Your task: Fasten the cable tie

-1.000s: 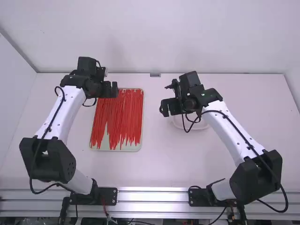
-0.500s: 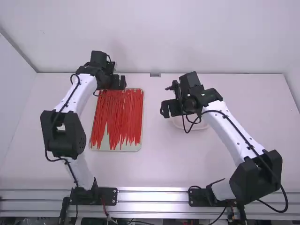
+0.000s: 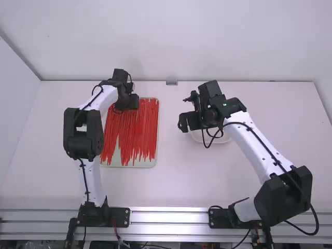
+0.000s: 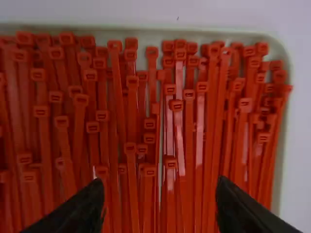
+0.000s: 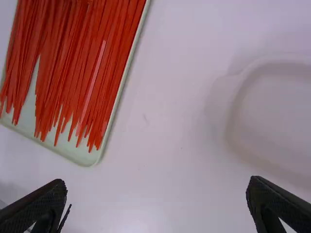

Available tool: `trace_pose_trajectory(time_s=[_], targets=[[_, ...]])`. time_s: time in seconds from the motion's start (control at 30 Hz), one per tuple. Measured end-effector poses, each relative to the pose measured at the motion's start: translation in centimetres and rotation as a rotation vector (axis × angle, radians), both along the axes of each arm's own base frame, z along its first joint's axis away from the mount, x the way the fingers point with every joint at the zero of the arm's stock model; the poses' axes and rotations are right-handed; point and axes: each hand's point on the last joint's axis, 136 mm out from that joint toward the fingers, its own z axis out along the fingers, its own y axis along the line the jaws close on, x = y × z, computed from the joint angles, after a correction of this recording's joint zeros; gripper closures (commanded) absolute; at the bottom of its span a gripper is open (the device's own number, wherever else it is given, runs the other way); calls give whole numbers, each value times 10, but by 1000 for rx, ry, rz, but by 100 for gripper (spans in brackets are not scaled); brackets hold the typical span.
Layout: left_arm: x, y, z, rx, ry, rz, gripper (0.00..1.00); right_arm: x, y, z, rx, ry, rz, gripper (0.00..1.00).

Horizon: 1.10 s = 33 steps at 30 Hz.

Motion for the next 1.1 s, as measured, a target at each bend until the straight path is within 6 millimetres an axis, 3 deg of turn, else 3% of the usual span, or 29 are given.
trace_pose_trajectory(time_s=[0.1, 0.23, 0.57, 1.1], targets=[[5, 0, -1, -5, -15, 10, 61, 0, 0, 0, 0, 0, 0, 1], [10, -1, 0, -8, -39, 14, 64, 0, 0, 0, 0, 0, 0, 1], [-4, 0, -24, -10, -3, 25, 77, 0, 0, 0, 0, -2, 1, 1], [-4, 0, -32, -14, -18, 33, 79, 1, 0, 0, 1, -4, 2, 1]])
